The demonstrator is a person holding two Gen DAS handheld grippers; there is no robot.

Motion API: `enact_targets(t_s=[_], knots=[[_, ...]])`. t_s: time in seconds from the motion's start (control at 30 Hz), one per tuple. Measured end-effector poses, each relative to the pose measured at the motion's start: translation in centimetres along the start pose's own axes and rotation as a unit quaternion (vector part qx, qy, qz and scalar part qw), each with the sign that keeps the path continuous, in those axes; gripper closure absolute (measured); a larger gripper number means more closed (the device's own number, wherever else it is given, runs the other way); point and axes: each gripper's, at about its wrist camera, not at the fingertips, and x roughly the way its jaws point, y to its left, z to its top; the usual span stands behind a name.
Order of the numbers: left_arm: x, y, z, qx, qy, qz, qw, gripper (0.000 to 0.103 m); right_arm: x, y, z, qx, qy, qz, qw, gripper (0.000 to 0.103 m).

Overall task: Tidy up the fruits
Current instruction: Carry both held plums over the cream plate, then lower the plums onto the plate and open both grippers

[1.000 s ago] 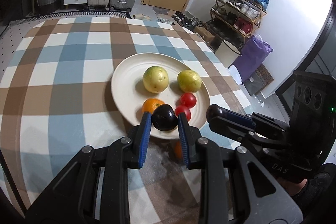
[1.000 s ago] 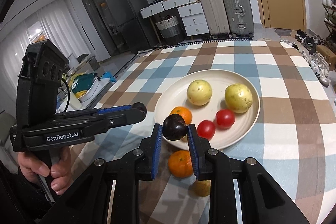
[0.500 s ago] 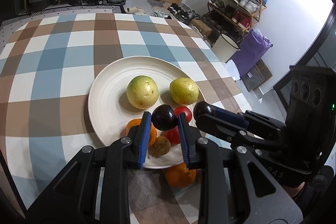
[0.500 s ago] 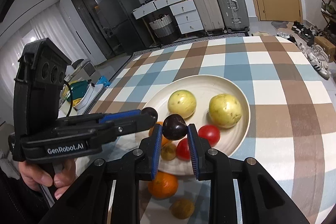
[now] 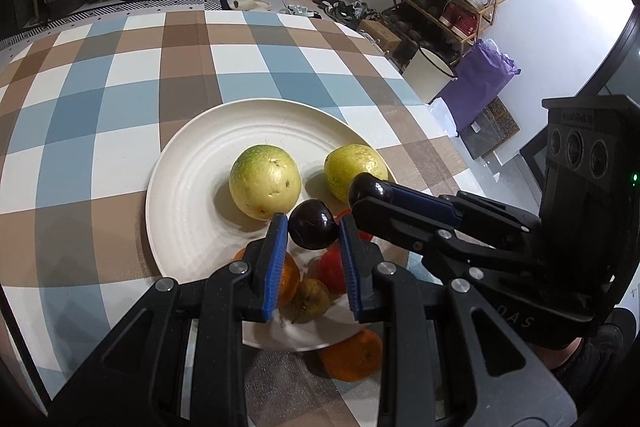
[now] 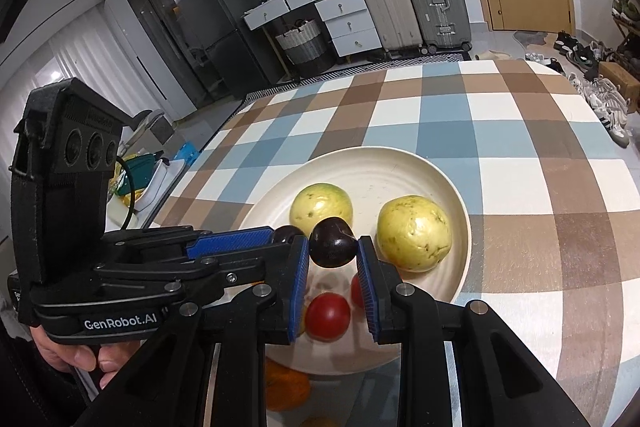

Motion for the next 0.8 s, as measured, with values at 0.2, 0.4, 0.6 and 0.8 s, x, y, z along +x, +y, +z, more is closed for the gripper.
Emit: enact_targets(t_s=[0.2,0.4,0.6,0.8], knots=[[0.4,-0.1,0.2,0.001,0.003,-0.004,1.0,0.08,0.4,-0.5,0.3,0.004,0.003,-0.003,1.0,0.078],[-0.1,-0.3,0.5,0.007,-0.003,-0.001,1.0,0.08,-0.1,-0.8,0.7,0.014,-0.013,-0.009,1.0,0.074],[-1.6,-0.2,0.0,0.0,-0.014,0.005,0.9999,0.08,-1.5,-0.5,1.0,0.015,-0.035,-0.012,0.999,0.061],[-3.4,-0.7,-1.0,0.0,-0.023,0.006,0.9997,0.08,-3.4,0.4,0.8,0.01,-0.054,-0.014,0.998,0.061]])
